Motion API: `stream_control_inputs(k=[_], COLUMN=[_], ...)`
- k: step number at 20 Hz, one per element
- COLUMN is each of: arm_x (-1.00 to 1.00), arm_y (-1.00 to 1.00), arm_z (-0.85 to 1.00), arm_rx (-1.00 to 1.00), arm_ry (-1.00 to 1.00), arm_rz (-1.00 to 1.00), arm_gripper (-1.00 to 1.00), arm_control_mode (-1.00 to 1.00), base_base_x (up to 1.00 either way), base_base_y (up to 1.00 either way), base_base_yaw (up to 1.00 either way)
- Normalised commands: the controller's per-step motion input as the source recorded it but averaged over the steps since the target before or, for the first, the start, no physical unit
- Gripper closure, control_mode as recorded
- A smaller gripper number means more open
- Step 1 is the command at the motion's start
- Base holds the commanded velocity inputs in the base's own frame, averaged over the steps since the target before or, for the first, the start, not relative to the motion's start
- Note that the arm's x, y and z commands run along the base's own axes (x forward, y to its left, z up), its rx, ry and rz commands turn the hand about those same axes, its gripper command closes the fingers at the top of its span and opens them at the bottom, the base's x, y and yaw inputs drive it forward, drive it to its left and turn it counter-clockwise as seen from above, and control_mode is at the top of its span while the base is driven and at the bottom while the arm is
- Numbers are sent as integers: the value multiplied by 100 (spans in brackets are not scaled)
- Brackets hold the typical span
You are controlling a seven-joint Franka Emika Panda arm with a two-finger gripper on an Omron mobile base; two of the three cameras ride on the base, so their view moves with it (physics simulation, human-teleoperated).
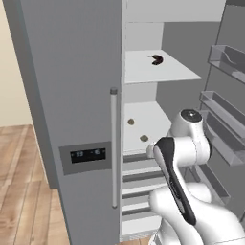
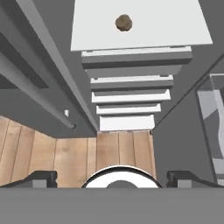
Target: Place the garlic in the correct fridge rack based on whether it is a fruit or vegetable. Finally, close the fridge door.
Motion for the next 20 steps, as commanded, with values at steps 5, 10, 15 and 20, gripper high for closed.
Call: stream_control_inputs(k=[5, 10, 15, 20], arm_x=[0, 0, 0, 0], arm_y=[0, 0, 0, 0], arm_z=[0, 0, 0, 0], arm_rx=[0, 0, 0, 0], arm_ry=[0, 0, 0, 0], arm_rz=[0, 0, 0, 0], arm_gripper=[-100, -100, -100, -100], arm_control_mode=[100, 100, 100, 100], base_base_x=[-100, -100, -83, -64], base_base_y=[3, 3, -21, -49], base_base_yaw=[0, 0, -1, -5])
